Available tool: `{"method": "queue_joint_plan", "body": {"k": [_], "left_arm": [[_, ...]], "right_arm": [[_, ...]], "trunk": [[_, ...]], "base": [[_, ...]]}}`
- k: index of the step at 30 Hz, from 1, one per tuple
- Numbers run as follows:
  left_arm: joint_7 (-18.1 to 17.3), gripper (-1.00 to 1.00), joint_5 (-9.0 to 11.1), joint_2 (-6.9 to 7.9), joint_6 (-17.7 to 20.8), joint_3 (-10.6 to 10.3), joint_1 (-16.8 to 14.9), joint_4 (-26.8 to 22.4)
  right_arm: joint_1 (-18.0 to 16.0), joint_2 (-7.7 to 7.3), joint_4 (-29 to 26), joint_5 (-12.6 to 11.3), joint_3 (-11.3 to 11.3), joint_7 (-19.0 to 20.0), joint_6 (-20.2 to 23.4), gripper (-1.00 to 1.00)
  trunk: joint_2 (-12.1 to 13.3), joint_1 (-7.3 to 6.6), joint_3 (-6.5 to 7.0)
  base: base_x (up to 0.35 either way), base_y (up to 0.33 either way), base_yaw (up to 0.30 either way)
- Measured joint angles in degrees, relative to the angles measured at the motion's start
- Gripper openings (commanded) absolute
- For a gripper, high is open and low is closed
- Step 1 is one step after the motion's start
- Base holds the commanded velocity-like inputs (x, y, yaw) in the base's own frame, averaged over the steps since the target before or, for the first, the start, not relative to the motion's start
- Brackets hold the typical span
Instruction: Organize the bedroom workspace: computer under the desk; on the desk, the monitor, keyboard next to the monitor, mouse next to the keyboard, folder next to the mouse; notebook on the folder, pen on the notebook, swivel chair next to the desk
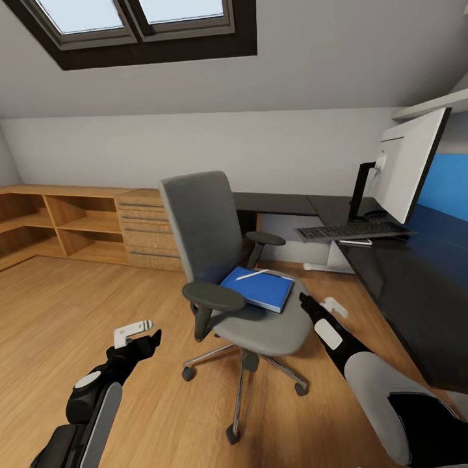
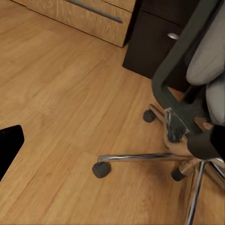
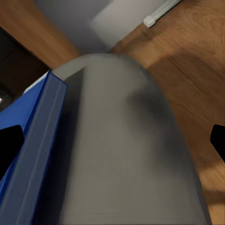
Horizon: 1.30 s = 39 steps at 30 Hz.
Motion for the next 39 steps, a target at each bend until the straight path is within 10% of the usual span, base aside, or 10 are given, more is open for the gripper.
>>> {"method": "queue_joint_plan", "body": {"k": [12,20,27,39], "left_arm": [[0.00,1.00,0.59,-0.03,0.00,0.95,0.00,0.00],[0.07,1.00,1.32,-0.03,-0.03,1.24,0.00,0.00],[0.15,1.00,5.94,0.05,-0.09,1.52,0.00,-0.04],[0.25,1.00,8.19,0.07,-0.10,1.60,0.00,-0.05]], "right_arm": [[0.01,-3.18,0.03,-7.67,-0.30,0.08,5.90,1.00],[0.03,-3.52,0.04,-8.66,-0.27,0.12,6.34,1.00],[0.00,-3.56,0.11,-8.79,-0.29,0.06,6.40,1.00],[0.02,-3.57,0.18,-8.82,-0.32,-0.03,6.41,1.00]], "trunk": [[0.00,0.00,0.00],[0.00,0.01,0.00],[0.00,0.01,0.00],[-0.15,0.32,-2.65]], "base": [[0.113,0.000,0.000],[0.025,0.000,0.000],[0.003,0.000,0.000],[0.000,0.000,0.000]]}}
